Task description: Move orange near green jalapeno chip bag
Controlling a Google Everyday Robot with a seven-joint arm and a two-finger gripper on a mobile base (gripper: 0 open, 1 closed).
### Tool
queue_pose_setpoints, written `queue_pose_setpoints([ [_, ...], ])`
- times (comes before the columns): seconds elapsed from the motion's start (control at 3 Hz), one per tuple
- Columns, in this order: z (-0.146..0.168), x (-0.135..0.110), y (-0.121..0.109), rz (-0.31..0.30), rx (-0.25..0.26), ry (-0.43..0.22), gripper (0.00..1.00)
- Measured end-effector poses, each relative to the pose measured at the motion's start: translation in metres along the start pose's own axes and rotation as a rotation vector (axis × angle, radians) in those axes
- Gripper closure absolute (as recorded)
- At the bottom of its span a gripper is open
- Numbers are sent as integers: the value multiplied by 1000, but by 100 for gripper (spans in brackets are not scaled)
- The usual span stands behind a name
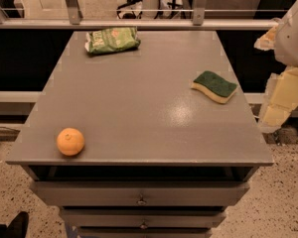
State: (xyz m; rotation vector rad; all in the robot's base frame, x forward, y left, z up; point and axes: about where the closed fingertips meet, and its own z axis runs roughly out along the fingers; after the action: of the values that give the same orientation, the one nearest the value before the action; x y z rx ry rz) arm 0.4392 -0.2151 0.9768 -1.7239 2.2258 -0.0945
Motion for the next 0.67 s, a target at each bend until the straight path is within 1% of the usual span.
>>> queue_pose_setpoints([
  [0.33, 1, -1, 0, -1, -2, -5, 0],
  [0.67, 22, -30, 4, -19, -38, -88, 0],
])
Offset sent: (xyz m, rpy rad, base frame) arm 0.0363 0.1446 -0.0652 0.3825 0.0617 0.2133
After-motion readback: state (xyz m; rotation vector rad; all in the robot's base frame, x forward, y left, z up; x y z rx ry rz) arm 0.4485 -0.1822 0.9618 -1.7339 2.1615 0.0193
